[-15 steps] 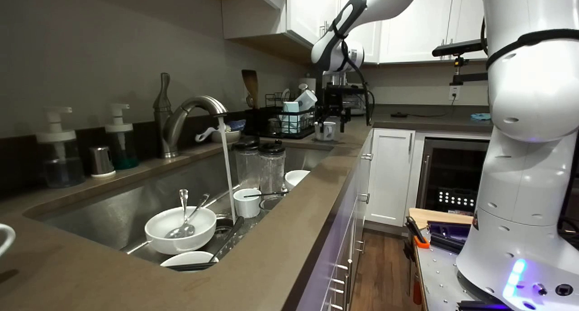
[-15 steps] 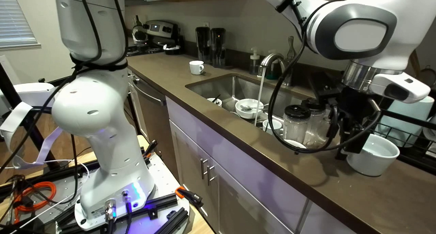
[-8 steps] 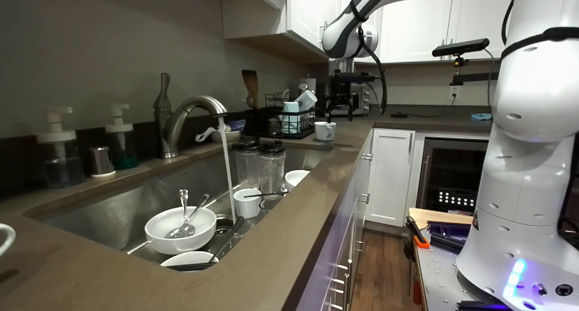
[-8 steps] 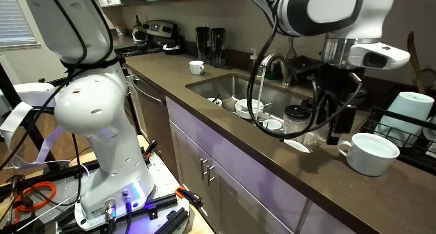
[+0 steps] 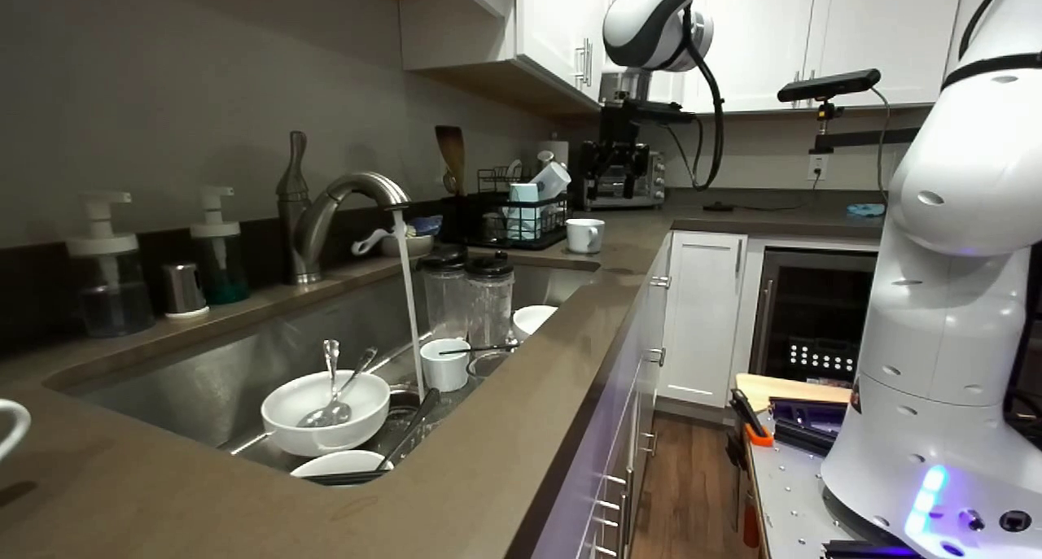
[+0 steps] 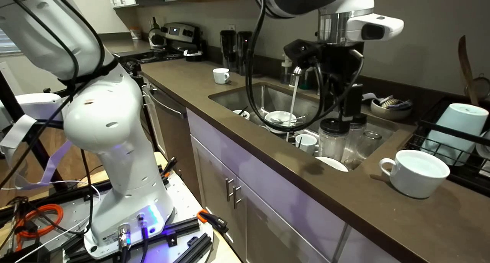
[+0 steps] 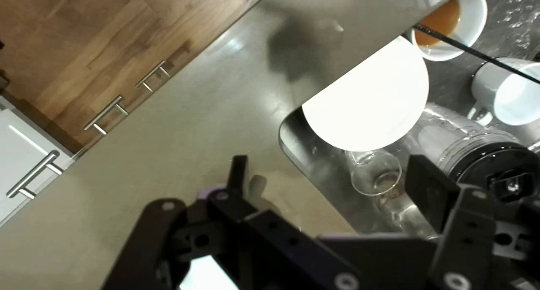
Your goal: Pick up the white mug then pour some water into it and put it to the right side of the sink.
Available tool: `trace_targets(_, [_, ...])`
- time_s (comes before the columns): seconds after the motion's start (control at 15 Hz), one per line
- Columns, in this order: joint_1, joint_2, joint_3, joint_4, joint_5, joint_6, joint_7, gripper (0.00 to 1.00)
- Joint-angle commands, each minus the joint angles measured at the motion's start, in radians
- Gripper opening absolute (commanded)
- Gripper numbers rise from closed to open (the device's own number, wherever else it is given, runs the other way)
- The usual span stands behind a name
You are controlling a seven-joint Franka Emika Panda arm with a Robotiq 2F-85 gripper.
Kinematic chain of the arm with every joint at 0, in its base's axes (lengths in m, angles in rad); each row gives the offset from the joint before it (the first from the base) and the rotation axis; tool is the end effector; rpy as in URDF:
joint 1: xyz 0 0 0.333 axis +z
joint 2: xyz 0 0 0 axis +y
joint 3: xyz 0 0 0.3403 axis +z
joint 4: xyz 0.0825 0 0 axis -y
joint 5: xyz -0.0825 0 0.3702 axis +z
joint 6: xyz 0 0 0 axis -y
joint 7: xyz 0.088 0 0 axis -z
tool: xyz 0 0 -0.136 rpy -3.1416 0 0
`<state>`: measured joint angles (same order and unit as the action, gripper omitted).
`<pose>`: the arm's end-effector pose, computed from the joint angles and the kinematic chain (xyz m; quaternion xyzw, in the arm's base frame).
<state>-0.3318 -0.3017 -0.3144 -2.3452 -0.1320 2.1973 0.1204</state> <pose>0.3551 -0.2846 0.4593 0.9387 -0.3373 0.0663 0.0279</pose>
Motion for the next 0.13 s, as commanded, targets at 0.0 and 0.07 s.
trace_targets(0.0, [-0.009, -0.002, 0.008, 0.002, 0.004, -0.002, -0.002, 0.97])
trace_targets(0.07, [-0.011, 0.001, 0.007, 0.002, 0.003, -0.002, -0.002, 0.97])
